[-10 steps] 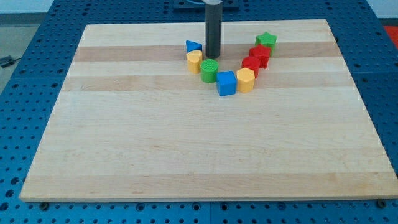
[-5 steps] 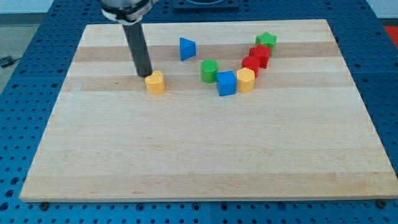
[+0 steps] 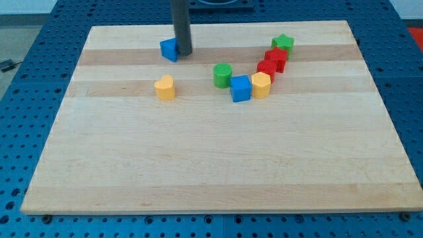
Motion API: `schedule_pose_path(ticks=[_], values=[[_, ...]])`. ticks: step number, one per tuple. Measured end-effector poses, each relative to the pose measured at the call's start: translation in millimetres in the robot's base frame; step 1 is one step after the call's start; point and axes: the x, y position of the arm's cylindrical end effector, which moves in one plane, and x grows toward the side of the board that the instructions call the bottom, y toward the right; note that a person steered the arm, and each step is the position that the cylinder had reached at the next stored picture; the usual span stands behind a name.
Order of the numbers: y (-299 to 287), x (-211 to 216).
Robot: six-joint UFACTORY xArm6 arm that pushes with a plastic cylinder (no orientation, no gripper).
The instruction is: Push the yellow heart towards the bottom left corner of the board
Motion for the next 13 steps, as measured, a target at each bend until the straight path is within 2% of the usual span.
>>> schedule_pose_path(ticks=[1, 3, 4, 5, 6, 7, 9, 10, 12, 13], values=[[-16.3, 26.1], [52.1, -30.8], [21.7, -50.1], [-18.7, -24.6], [-19.6, 44.1], [-19.6, 93.3], [-19.6, 57.9], [-7.2, 64.5], [51.9, 124.9], [34.4, 139.1]])
